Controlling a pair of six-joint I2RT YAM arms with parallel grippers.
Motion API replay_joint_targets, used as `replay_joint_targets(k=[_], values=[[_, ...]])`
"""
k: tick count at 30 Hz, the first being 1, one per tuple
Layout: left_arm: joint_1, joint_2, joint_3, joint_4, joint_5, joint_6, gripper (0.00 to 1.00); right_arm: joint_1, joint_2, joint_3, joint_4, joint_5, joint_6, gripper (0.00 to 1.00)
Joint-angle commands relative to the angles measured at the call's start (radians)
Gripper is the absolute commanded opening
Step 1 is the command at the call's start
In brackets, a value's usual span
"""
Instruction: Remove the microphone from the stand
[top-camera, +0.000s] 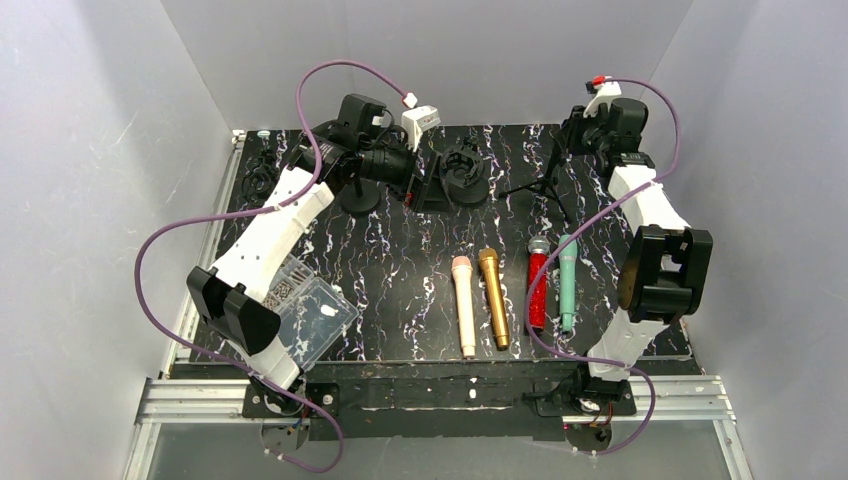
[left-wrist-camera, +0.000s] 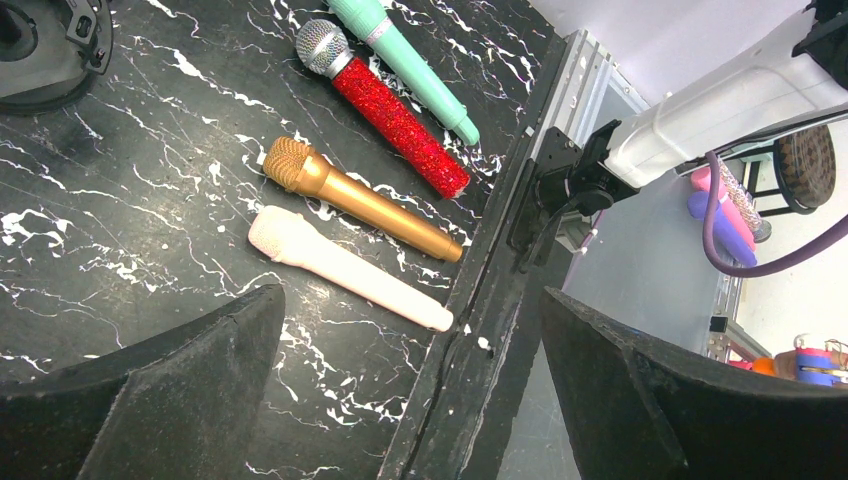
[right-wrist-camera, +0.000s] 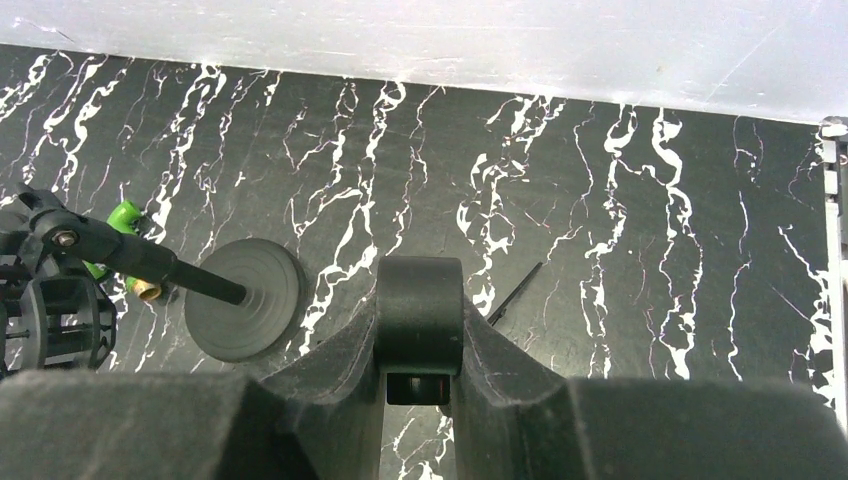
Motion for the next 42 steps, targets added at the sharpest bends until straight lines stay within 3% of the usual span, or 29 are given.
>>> replay_joint_targets(k=[1,32,42], values=[[0.004,-0.024,0.001,-0.030,0.050,0.012,0.99,-0.001,-0.002,-0.035,-0.039,0.014,-0.020,0.01],[0.005,-0.040,-0.017,-0.037,0.045,0.019,0.99,-0.001,0.011,-0.092,-0.001,0.029,-0.014,0.02],[0.005,-0.054,-0.027,-0.050,0.037,0.030,0.99,-0.002,-0.014,-0.018,-0.062,0.057,-0.016,0.43]])
